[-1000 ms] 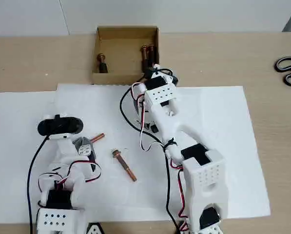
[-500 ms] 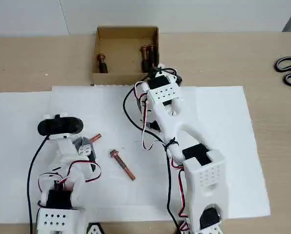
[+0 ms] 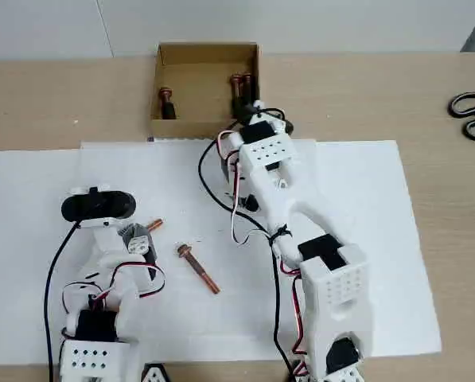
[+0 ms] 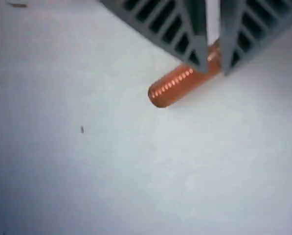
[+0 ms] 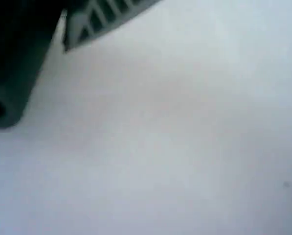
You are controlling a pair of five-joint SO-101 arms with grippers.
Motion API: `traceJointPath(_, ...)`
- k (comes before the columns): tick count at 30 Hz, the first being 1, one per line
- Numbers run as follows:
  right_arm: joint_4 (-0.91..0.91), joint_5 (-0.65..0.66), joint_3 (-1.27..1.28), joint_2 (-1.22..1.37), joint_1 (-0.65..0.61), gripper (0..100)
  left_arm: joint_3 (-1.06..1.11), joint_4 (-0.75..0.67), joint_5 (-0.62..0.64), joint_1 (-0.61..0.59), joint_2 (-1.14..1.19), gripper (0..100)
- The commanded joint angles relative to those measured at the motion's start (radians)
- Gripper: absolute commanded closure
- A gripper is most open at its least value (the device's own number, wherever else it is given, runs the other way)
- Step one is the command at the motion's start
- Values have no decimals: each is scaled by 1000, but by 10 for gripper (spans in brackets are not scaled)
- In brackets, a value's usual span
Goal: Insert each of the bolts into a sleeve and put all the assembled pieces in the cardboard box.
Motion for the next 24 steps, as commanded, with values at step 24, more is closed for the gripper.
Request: traceJointPath(24,-54,74,-75,24,56,986,-8,3,5,5,-8,994)
